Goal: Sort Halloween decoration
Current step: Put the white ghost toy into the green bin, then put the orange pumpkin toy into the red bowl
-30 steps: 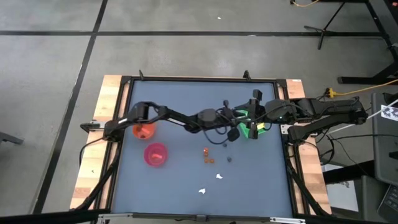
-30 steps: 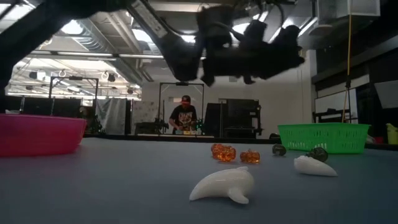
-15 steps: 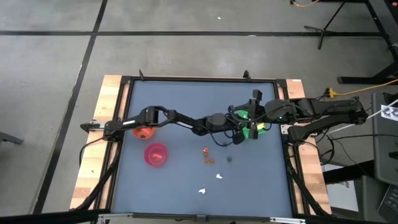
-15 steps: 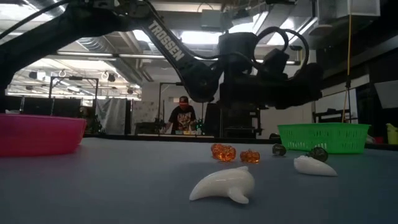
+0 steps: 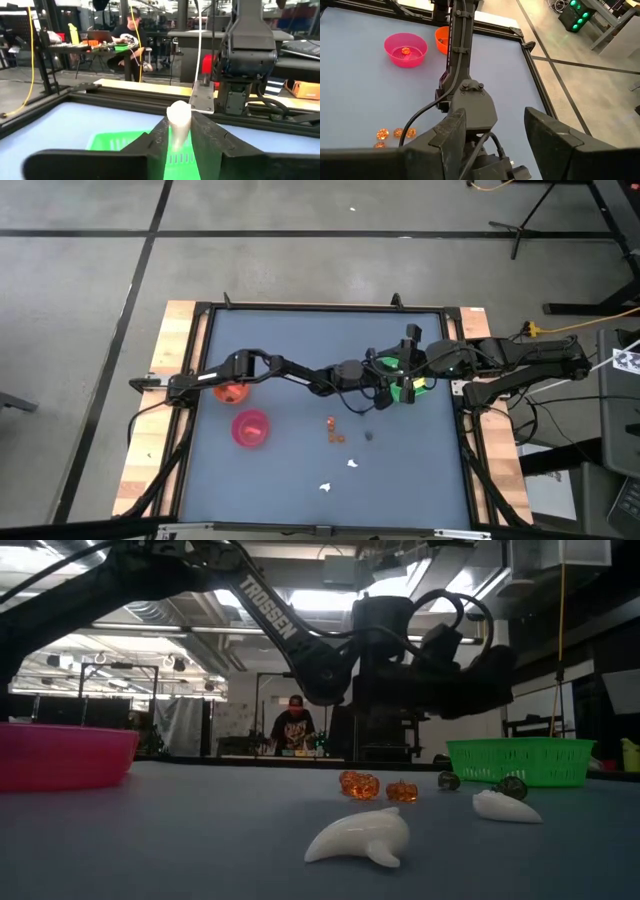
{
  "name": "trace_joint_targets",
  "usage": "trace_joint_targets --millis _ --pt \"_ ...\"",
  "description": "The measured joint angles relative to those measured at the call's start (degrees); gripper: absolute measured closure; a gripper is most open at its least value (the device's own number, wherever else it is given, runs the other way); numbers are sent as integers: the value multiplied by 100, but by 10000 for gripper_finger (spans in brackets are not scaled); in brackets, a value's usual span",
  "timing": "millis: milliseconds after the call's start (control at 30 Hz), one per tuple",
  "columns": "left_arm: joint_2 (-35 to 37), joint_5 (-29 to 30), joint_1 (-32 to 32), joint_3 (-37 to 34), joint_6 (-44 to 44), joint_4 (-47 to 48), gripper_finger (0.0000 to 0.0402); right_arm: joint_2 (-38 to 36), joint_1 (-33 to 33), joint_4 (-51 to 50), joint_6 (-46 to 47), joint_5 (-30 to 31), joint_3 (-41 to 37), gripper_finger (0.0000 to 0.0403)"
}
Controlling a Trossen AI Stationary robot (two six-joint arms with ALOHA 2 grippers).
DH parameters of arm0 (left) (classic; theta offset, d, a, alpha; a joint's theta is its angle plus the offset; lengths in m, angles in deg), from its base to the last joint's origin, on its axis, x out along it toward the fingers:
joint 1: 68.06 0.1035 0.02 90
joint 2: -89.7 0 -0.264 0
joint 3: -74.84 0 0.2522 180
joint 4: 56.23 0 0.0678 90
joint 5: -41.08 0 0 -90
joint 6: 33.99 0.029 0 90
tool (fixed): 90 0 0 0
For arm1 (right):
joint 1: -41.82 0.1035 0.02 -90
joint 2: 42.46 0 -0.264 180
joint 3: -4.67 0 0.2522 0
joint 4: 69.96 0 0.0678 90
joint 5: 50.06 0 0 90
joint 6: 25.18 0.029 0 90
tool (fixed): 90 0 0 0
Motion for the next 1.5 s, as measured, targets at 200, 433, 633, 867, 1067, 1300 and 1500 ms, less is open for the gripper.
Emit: trace_joint_targets --millis 200,433,633,867,1067,1300,1500 --pt "0 -3 8 0 -136 -2 275 0 2 0 0 0 0 203" --pt "0 -6 6 0 -140 0 241 0 0 0 0 -2 0 203" --pt "49 -71 4 1 -145 -1 237 0 0 -7 0 -2 0 203" --pt "59 -583 -99 279 -142 210 236 2 0 -9 0 -2 0 203" --pt "59 -671 -201 580 151 899 236 2 0 -11 0 -4 0 203" --pt "59 -668 -333 1328 678 3059 236 2 0 -35 1 -4 0 203" --pt "59 -652 -486 2312 1099 5113 236 2 1 -134 5 -19 0 203"
